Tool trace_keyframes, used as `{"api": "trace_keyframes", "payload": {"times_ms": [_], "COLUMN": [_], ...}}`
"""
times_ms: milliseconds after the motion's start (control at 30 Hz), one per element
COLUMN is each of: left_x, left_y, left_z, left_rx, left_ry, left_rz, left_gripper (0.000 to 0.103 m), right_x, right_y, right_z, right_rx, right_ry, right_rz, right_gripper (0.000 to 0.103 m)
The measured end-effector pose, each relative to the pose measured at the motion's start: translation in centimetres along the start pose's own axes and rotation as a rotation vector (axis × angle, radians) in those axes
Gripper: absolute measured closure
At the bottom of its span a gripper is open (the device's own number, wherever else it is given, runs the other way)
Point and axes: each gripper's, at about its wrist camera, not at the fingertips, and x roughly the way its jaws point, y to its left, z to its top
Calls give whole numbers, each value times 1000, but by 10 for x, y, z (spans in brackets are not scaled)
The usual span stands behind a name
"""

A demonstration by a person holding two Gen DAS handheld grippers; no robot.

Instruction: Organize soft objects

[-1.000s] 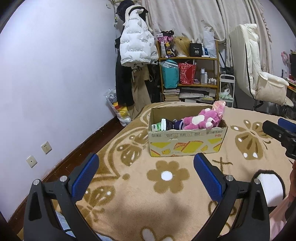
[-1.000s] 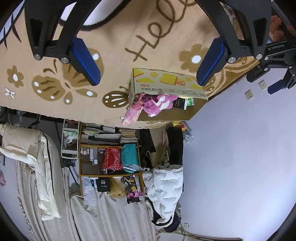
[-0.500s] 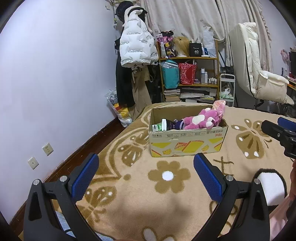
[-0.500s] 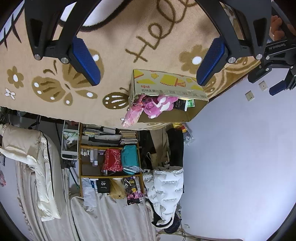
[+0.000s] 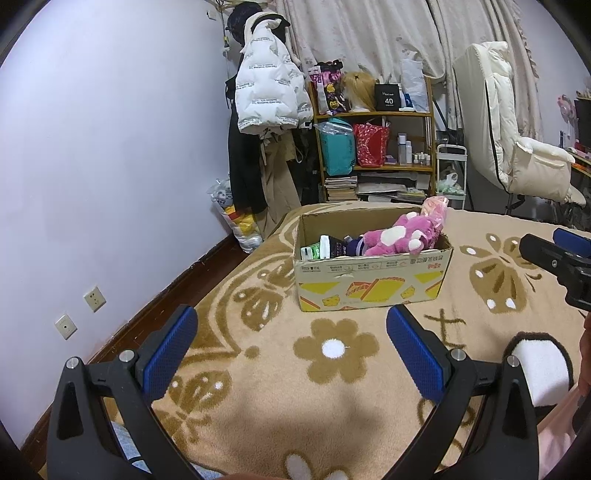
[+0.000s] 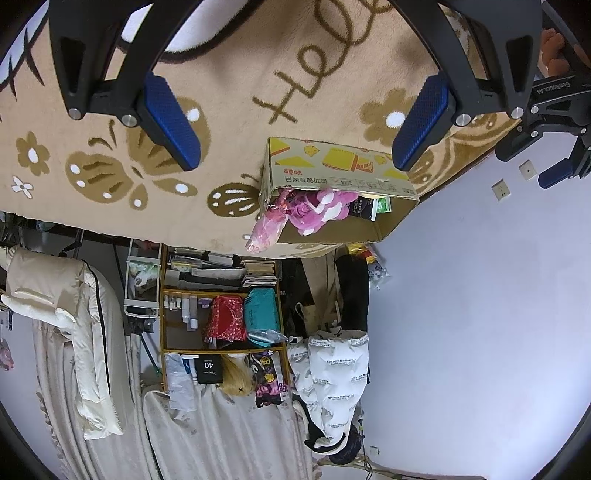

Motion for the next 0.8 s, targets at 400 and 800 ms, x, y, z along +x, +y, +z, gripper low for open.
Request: {"api": "trace_keyframes", "payload": {"times_ms": [400, 800], "left_x": [-1, 0], "left_y": [0, -1], "left_z": [0, -1], "left_rx": [4, 7], "left_ry": [-7, -2], "left_rz": [-1, 0], "left_gripper": [2, 2], "right_x": [0, 0], "right_y": [-2, -3], "right_z": [-1, 0], "right_rx": [7, 5], "right_ry": [2, 4], "right_rz": [-3, -2], "right_gripper": [0, 0]}}
